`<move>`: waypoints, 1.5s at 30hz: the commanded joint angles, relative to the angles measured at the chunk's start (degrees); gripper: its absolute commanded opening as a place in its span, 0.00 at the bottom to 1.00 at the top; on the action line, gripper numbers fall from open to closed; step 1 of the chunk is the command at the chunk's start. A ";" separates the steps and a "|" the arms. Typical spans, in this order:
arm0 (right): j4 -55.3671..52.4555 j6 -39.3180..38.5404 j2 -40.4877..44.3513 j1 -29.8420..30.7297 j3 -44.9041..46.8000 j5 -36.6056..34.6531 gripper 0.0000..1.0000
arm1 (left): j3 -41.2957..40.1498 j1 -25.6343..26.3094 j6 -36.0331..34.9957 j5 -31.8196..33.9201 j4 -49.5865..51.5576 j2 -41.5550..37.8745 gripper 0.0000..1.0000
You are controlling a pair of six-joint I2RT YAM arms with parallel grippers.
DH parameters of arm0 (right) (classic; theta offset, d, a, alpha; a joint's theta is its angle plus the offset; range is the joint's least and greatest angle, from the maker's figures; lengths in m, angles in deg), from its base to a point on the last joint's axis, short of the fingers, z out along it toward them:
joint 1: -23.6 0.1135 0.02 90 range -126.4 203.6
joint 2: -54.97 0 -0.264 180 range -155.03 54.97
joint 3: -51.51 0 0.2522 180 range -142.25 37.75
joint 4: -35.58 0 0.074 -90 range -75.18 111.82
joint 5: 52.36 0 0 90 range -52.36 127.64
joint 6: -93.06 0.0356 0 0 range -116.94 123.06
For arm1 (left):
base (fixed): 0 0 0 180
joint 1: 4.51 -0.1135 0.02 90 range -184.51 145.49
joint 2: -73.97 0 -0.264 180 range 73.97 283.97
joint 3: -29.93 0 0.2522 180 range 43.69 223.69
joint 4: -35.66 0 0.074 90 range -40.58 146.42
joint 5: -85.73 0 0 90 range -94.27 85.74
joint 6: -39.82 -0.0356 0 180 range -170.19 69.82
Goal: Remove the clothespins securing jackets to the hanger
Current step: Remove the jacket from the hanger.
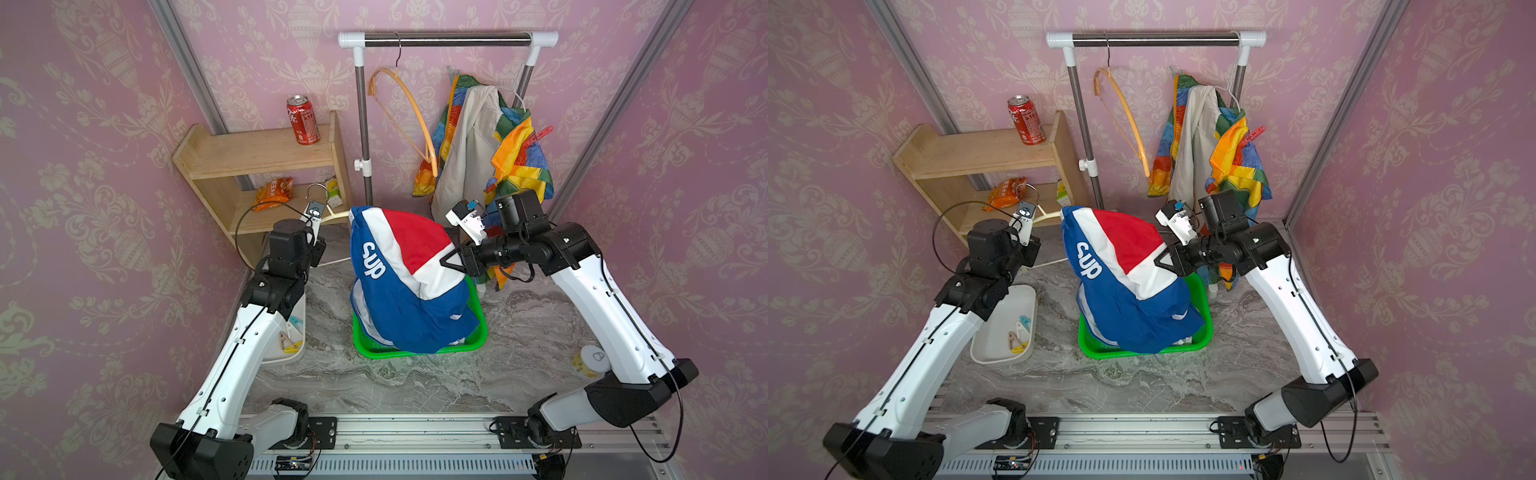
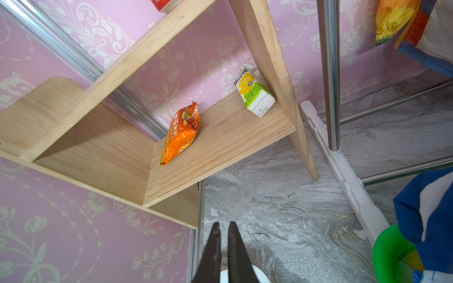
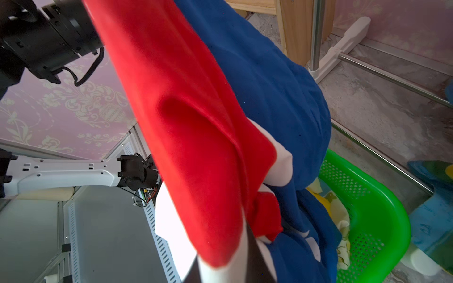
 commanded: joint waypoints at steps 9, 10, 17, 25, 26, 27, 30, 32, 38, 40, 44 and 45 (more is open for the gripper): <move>4.65 4.93 -0.56 -0.64 -4.10 -20.74 0.00 | -0.31 -0.75 4.82 0.62 -1.03 -3.26 0.00; 4.34 4.65 -0.84 -1.15 -5.42 -23.45 0.00 | -0.90 -0.87 4.13 1.50 0.02 -4.12 0.00; 10.54 4.37 1.72 -2.17 -7.07 -38.72 0.00 | -6.05 -2.94 4.42 4.53 8.31 -10.63 0.00; 8.90 -1.90 8.33 3.46 -3.43 -33.92 0.00 | -8.56 -4.83 3.55 12.34 16.95 -15.82 0.00; 7.81 -2.02 8.95 3.67 -3.08 -35.70 0.00 | -8.83 -5.47 3.01 13.34 18.47 -16.62 0.00; 7.63 -2.28 9.85 3.73 -2.22 -37.40 0.00 | -9.11 -6.24 2.61 13.98 20.18 -17.42 0.00; 10.21 -2.65 12.04 2.97 0.73 -43.88 0.00 | -10.15 -8.36 2.32 13.80 23.18 -20.68 0.00; 11.54 -2.51 12.01 1.52 0.91 -45.55 0.00 | -10.72 -9.53 2.17 13.32 23.97 -21.84 0.00; 12.72 -3.34 8.07 -1.72 -4.61 -37.90 0.00 | -9.89 -10.41 0.90 13.51 23.07 -21.67 0.00; 12.65 -3.16 6.70 0.29 -4.71 -31.79 0.00 | -9.00 -10.52 1.04 13.23 21.19 -21.68 0.00; 5.01 -5.27 0.68 10.17 -7.99 -26.07 0.00 | -7.51 -10.82 0.71 14.48 18.38 -20.91 0.00; 2.06 -5.71 -1.47 12.89 -8.99 -25.45 0.00 | -7.10 -11.01 0.74 15.06 17.86 -20.95 0.00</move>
